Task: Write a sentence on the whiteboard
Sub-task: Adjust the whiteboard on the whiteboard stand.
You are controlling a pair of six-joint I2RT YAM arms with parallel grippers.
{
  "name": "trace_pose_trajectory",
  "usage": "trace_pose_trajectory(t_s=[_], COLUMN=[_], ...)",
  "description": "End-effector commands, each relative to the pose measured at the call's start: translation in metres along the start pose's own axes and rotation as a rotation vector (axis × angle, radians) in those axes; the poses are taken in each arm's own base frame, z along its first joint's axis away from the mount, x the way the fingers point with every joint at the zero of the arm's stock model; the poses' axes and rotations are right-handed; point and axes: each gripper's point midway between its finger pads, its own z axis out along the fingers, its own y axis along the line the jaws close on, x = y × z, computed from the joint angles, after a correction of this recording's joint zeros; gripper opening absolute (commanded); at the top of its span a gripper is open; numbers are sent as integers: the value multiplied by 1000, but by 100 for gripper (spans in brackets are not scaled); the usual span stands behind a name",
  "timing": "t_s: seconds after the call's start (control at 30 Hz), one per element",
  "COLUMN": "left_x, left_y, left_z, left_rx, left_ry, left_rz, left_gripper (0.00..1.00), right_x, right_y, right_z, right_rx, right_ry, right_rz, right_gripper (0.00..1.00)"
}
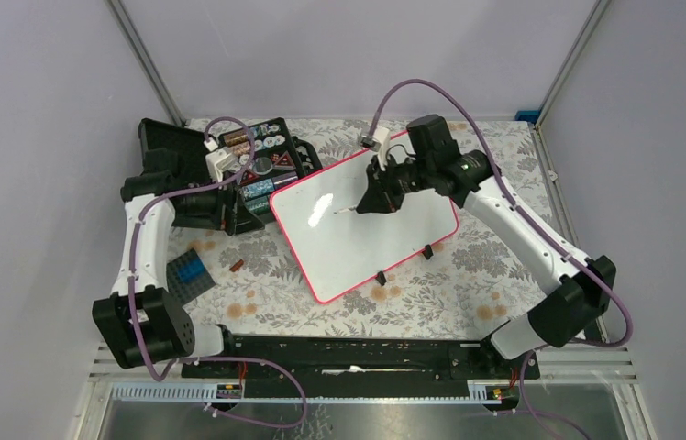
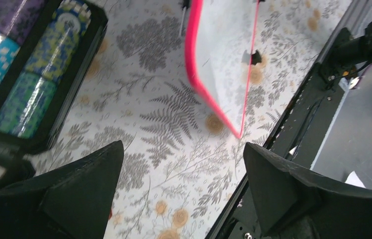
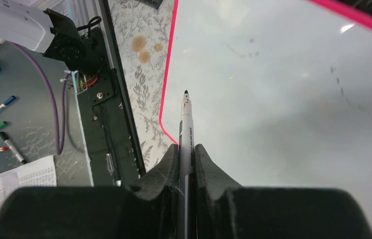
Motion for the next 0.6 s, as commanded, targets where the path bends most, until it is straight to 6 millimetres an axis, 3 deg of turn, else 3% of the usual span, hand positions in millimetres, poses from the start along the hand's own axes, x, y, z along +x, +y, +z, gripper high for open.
trace_pose_trajectory(t_s=[0.0,0.17,0.43,0.57], left_x=[-39,-52,-67,-64], left_y=[-14,-16,-6,-6], left_z=[19,43,59,72], left_rx=[99,121,139,183], left_ry=[-105,-121,-127,-92], left_rz=[64,70,92,95], left_gripper=[95,79,30,22], right_x=[-41,-59,-66,-69], right_y=[0,0,3,6], right_z=[17,31,29,24], right_rx=[56,71,59,55], right_ry=[-59,-96,-95,-89], right_rz=[-151,-200,-215,-233], right_gripper=[0,0,0,0])
